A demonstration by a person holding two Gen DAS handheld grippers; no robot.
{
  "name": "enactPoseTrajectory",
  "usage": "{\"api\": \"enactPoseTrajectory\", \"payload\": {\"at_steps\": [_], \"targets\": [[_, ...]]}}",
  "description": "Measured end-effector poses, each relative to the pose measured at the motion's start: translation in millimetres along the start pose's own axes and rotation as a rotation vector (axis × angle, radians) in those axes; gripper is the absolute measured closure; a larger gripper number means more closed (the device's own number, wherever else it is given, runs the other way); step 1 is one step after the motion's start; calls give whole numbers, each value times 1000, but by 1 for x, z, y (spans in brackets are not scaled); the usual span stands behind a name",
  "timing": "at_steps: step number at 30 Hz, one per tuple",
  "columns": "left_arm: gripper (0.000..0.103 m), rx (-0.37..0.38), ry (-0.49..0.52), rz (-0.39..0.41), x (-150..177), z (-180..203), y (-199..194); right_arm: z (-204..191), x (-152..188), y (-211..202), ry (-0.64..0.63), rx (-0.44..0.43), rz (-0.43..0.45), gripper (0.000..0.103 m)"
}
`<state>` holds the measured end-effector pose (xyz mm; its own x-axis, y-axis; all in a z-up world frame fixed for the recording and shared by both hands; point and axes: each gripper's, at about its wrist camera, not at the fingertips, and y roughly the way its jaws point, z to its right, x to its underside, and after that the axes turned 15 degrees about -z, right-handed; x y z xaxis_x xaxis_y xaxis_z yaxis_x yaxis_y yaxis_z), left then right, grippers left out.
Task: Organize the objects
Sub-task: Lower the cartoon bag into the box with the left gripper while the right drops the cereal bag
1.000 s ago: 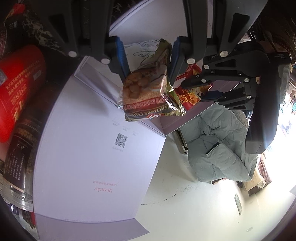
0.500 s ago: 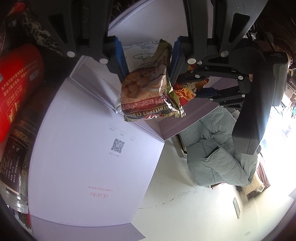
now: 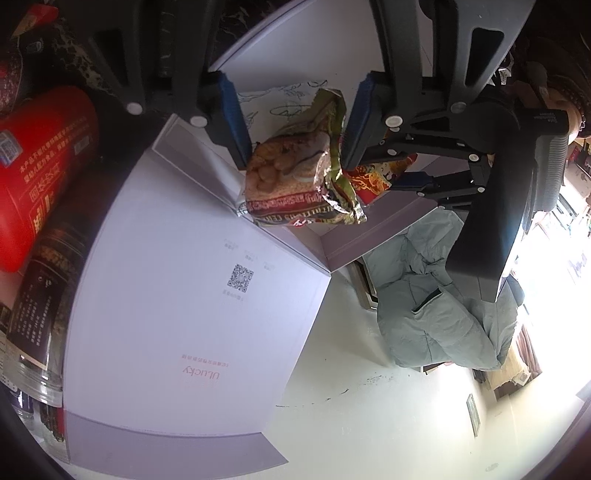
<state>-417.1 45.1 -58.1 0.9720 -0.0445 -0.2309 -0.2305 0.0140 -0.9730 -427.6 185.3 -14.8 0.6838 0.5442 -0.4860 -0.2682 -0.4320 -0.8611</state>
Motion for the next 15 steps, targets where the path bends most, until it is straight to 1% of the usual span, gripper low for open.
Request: {"api": "enactPoseTrajectory", "payload": {"at_steps": [1,3,5,7,11,15], "targets": [[69,2,-5,-3,0,-1,0,0,0,-2,0,1,4,52],[64,4,-8,-4,0,0,-2,-1,-1,-4,-3,4,9,51],[51,-8,-2,7,1,3,-5,-1,-1,-7,-5,13,12,51],[45,-21,3,27,2,5,-10,-2,0,-11,-3,19,18,51],[38,-24,2,49,3,6,-18,-5,1,-18,-8,22,32,51],[37,-31,-10,58,5,4,-23,-7,0,-23,-8,32,35,51]]}}
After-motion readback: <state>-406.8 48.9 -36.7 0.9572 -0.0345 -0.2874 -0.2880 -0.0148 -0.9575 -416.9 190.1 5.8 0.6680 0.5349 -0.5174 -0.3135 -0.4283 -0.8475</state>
